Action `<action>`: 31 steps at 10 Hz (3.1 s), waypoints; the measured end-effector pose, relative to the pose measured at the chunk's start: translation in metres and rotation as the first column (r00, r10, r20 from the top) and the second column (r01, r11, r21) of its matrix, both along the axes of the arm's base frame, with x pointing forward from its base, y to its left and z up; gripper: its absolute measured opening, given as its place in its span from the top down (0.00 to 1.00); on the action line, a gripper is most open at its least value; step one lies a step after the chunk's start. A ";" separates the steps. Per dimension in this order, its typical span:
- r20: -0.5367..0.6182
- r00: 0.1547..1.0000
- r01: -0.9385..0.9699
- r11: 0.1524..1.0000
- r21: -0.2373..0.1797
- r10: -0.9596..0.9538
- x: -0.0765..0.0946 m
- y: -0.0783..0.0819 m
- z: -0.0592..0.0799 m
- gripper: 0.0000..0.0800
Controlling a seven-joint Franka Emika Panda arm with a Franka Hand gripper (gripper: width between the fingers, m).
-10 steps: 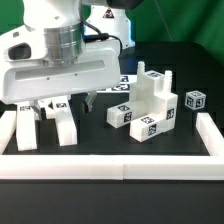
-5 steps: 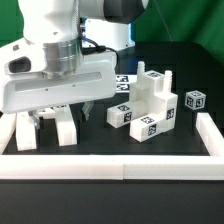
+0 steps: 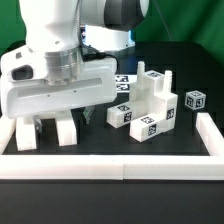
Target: Assemble chair
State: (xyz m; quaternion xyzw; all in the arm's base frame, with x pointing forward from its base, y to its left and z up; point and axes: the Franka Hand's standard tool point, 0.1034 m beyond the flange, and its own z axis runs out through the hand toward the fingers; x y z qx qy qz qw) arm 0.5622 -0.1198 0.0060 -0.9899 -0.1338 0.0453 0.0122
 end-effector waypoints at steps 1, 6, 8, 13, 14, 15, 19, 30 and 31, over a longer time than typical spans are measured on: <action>-0.001 1.000 -0.002 1.000 0.001 0.002 0.000 0.001 0.000 0.19; -0.002 1.000 -0.010 1.000 0.005 0.010 0.001 0.007 -0.001 0.50; 0.000 1.000 -0.010 1.000 0.004 0.010 0.001 0.007 -0.001 0.64; 0.009 1.000 0.013 1.000 0.007 -0.013 0.006 0.005 0.014 0.64; 0.011 1.000 0.013 1.000 0.015 -0.013 0.008 0.007 0.025 0.64; 0.009 1.000 0.017 1.000 0.025 -0.017 0.009 0.010 0.036 0.64; 0.000 0.999 0.042 0.998 0.057 -0.042 0.014 0.021 0.079 0.64; -0.060 0.725 0.687 0.727 -0.007 -0.686 0.012 0.040 0.112 0.64; -0.060 0.714 0.698 0.716 -0.013 -0.698 0.011 0.039 0.107 0.64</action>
Offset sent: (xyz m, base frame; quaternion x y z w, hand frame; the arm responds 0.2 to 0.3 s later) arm 0.0016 0.0077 -0.0028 -0.0051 0.0010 0.0062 1.0000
